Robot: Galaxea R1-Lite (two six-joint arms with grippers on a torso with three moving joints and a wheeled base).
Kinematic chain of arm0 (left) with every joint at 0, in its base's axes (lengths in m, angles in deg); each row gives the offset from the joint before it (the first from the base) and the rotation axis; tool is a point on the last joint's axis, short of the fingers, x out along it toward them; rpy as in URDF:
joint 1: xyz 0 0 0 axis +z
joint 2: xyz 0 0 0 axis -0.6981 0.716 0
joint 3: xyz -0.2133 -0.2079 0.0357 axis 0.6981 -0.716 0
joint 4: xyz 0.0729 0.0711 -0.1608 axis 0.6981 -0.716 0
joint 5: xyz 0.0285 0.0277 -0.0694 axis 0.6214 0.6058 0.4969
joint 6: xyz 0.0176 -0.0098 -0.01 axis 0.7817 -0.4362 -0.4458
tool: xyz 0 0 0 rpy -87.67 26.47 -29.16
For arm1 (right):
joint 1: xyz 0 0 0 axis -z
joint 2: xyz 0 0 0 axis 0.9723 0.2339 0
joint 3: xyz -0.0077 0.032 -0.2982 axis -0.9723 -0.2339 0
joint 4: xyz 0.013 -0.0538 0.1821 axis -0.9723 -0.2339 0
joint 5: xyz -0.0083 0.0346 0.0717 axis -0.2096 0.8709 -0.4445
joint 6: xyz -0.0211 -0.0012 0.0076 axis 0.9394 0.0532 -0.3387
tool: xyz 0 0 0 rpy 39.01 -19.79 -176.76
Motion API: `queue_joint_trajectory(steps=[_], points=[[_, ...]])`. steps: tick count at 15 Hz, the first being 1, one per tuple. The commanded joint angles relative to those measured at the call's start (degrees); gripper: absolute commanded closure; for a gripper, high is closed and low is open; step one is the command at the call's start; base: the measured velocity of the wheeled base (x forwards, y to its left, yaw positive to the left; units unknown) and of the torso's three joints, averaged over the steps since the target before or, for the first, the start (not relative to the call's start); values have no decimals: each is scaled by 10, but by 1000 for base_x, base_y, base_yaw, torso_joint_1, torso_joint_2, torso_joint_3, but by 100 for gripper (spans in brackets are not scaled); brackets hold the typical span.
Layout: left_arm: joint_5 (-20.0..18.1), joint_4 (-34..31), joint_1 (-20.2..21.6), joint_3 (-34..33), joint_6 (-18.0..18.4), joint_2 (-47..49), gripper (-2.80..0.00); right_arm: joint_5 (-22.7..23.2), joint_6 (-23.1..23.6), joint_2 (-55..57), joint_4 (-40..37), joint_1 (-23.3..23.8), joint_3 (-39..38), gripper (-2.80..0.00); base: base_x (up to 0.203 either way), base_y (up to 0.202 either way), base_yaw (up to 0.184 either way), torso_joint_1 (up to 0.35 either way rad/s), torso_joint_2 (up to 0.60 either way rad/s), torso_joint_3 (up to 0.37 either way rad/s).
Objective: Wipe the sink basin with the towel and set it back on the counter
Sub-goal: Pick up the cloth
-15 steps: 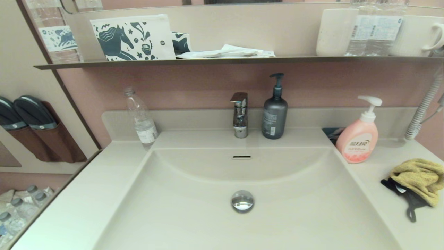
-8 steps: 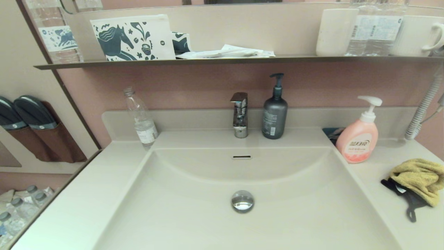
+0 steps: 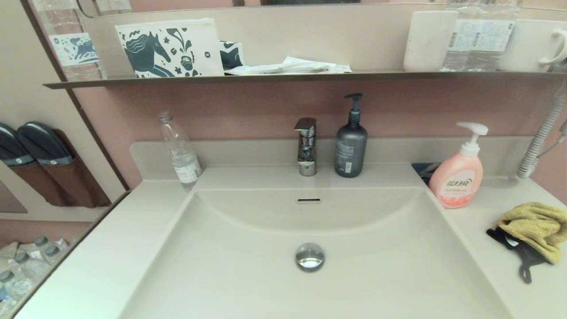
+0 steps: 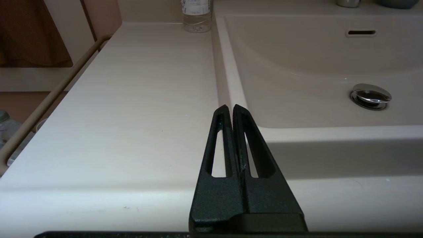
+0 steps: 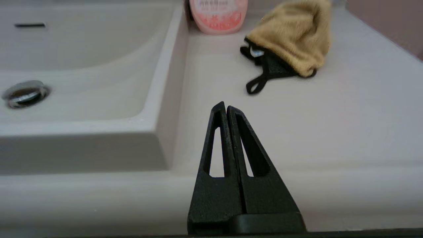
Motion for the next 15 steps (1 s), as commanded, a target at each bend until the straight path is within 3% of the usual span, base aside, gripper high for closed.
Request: queue_joint_trajectory(steps=[1,7,12,15], points=[[0,0,0,0,0,1,0,0,-1,38,-12,0,38,0,0,0,0,0,0,0],[0,0,0,0,0,0,0,-15,-1,224,-16,-2,174,0,0,0,0,0,0,0],[0,0,0,0,0,0,0,-122,-1,386,-15,4,261,0,0,0,0,0,0,0],[0,0,0,0,0,1,0,-133,-1,466,-9,85,296,0,0,0,0,0,0,0]])
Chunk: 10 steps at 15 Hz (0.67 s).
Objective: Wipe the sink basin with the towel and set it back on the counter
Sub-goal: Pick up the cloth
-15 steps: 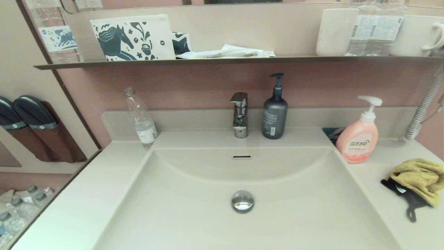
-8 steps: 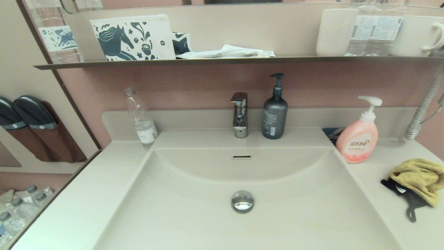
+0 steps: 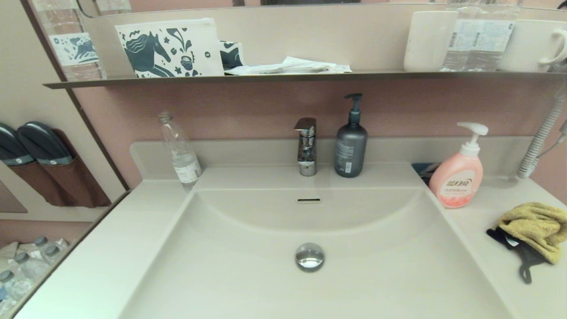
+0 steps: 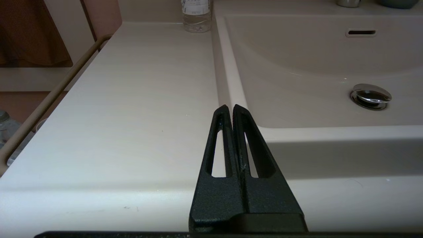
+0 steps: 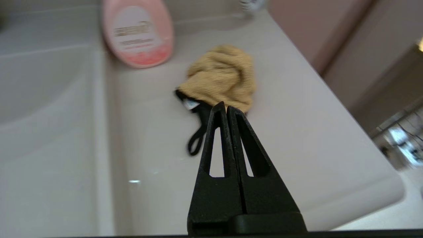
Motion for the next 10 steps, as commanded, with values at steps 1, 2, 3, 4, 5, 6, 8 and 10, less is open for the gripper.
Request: queue_joint_trajectory(steps=[1,2,3,4,5,6,8,10], points=[[0,0,0,0,0,0,0,4,0,99,16,70,19,0,0,0,0,0,0,0],[0,0,0,0,0,0,0,16,2,134,35,108,22,0,0,0,0,0,0,0],[0,0,0,0,0,1,0,34,7,160,49,139,24,0,0,0,0,0,0,0],[0,0,0,0,0,0,0,61,17,183,60,170,25,0,0,0,0,0,0,0],[0,0,0,0,0,0,0,88,34,208,65,199,26,0,0,0,0,0,0,0],[0,0,0,0,0,0,0,107,50,227,67,219,28,0,0,0,0,0,0,0],[0,0,0,0,0,0,0,155,86,277,68,260,39,0,0,0,0,0,0,0],[0,0,0,0,0,0,0,201,96,314,68,275,59,0,0,0,0,0,0,0]])
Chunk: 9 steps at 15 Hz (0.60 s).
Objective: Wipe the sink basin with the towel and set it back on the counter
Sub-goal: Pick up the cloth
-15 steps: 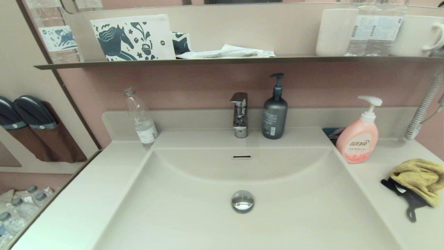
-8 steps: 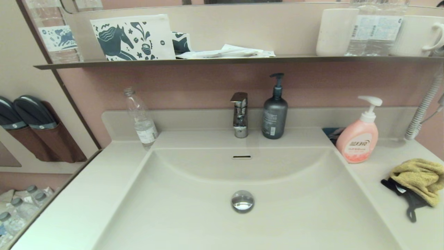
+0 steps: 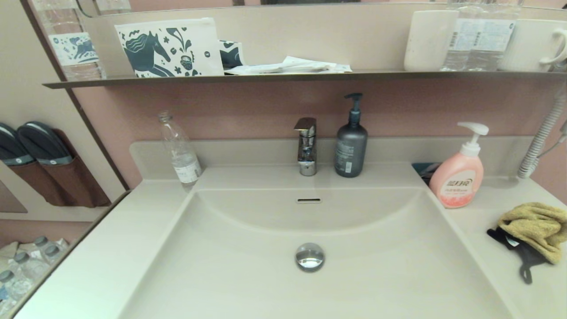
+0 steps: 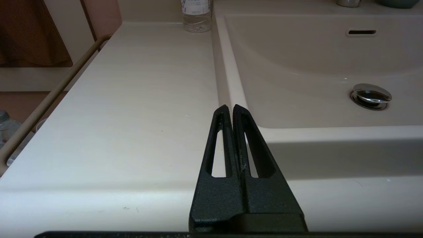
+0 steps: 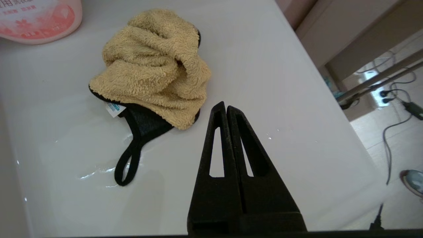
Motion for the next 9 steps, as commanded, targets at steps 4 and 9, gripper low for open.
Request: queue_joint_trajectory(steps=[4,9], points=[[0,0,0,0,0,0,0,53,12,91,-2,14,41,0,0,0,0,0,0,0],[0,0,0,0,0,0,0,82,35,123,-83,9,115,-280,0,0,0,0,0,0]])
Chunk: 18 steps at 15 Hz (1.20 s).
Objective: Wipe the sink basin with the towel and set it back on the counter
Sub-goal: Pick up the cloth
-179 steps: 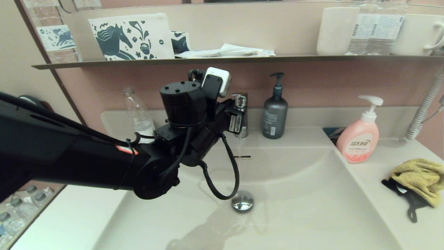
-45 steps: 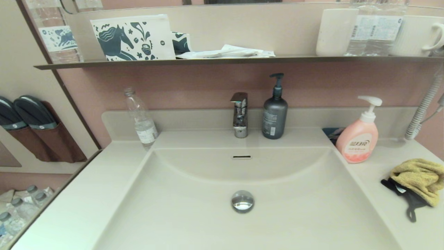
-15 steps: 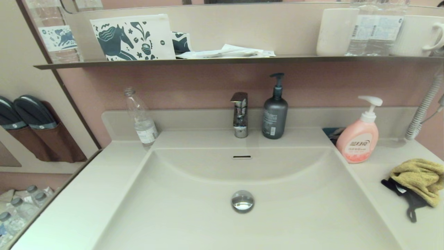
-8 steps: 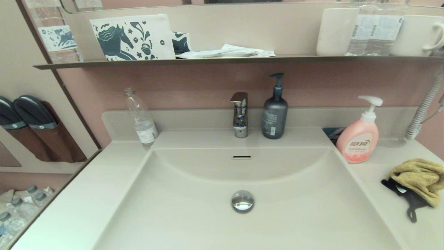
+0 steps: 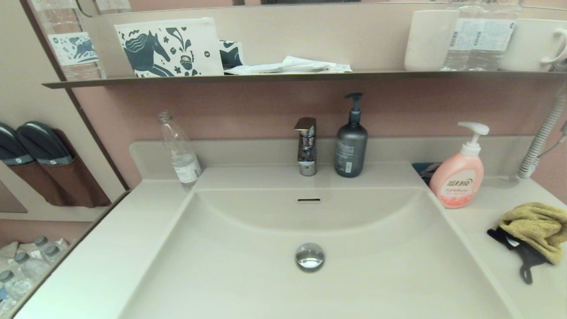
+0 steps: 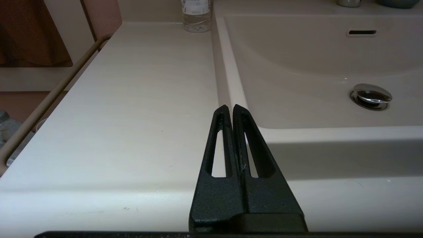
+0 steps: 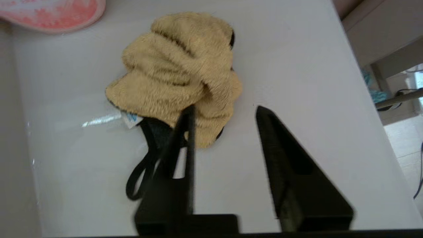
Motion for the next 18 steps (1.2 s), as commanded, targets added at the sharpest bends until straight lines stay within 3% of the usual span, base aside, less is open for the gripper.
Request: queue_joint_trajectory(steps=[1,4,7,13,18], points=[[-1,0,0,0,0,1,0,4,13,14,-36,-1,26,-280,0,0,0,0,0,0],[0,0,0,0,0,0,0,4,29,41,-56,0,52,-280,0,0,0,0,0,0],[0,0,0,0,0,0,0,5,75,64,-52,-1,55,-280,0,0,0,0,0,0],[0,0,0,0,0,0,0,6,82,125,-51,-18,93,-280,0,0,0,0,0,0],[0,0,0,0,0,0,0,1,76,151,-52,-79,94,-280,0,0,0,0,0,0]])
